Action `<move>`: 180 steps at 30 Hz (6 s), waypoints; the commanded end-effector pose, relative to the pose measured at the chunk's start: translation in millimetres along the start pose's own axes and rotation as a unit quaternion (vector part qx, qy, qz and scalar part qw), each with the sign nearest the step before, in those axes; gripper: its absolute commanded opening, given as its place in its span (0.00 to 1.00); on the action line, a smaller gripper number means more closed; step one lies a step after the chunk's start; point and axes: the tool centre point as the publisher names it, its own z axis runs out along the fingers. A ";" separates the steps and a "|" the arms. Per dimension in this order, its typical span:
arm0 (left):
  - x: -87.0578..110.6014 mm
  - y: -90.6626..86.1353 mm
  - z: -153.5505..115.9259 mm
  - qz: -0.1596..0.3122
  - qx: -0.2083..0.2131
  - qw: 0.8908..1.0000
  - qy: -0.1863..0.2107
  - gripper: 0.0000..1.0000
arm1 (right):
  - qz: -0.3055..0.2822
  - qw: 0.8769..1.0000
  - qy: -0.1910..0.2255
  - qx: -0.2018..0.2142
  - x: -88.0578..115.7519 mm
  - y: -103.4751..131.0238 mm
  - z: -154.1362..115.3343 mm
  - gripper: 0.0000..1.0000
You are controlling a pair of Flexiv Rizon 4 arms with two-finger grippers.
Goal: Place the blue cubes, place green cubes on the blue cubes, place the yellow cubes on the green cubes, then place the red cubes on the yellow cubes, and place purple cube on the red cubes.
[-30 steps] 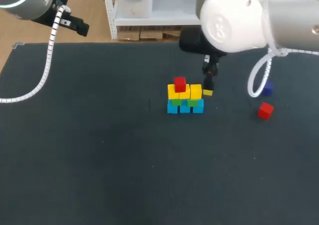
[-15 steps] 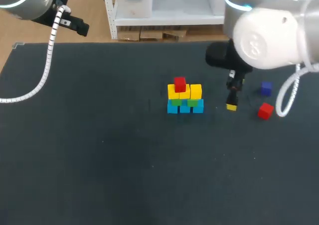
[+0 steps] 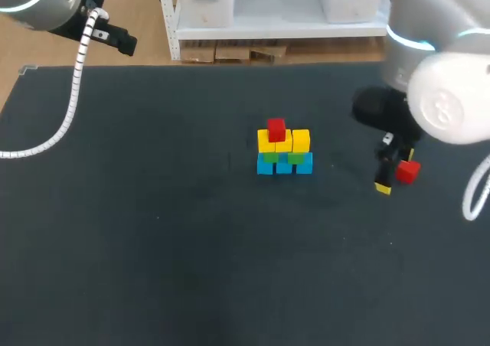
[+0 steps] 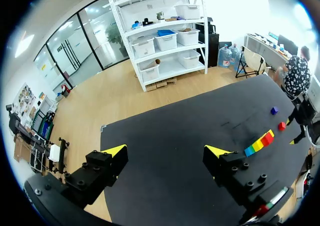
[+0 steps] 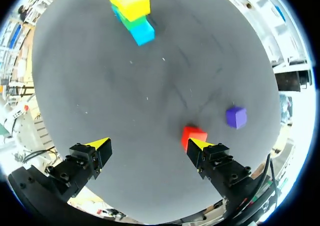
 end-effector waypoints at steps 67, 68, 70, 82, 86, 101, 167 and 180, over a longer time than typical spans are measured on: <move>0.4 0.7 -0.7 0.001 0.001 1.000 0.000 1.00 | 0.012 0.999 -0.028 0.020 2.8 -57.5 33.9 0.00; 0.4 0.7 -0.7 0.001 0.001 1.000 0.000 1.00 | 0.003 0.999 -0.029 0.023 0.7 -57.7 30.3 0.00; 0.4 0.7 -0.7 0.001 0.001 1.000 0.000 1.00 | -0.022 0.999 -0.034 0.027 -4.9 -57.9 21.2 0.00; 0.4 0.7 -0.7 0.001 0.001 1.000 0.000 1.00 | -0.186 0.982 -0.013 0.033 -50.3 -39.1 -45.2 0.00; 0.4 0.7 -0.7 0.001 0.001 1.000 0.000 1.00 | -0.216 0.975 -0.006 0.044 -66.7 -30.9 -63.9 0.00; 0.4 0.7 -0.7 0.001 0.001 1.000 0.000 1.00 | -0.259 0.963 -0.005 0.071 -113.5 -8.5 -103.5 0.00; 0.4 0.7 -0.7 0.001 0.001 1.000 0.000 1.00 | -0.317 0.948 -0.037 0.017 -186.4 24.4 -68.8 0.00; 0.4 0.7 -0.7 0.001 0.001 1.000 0.000 1.00 | -0.320 0.947 -0.035 0.009 -188.6 24.6 -64.1 0.00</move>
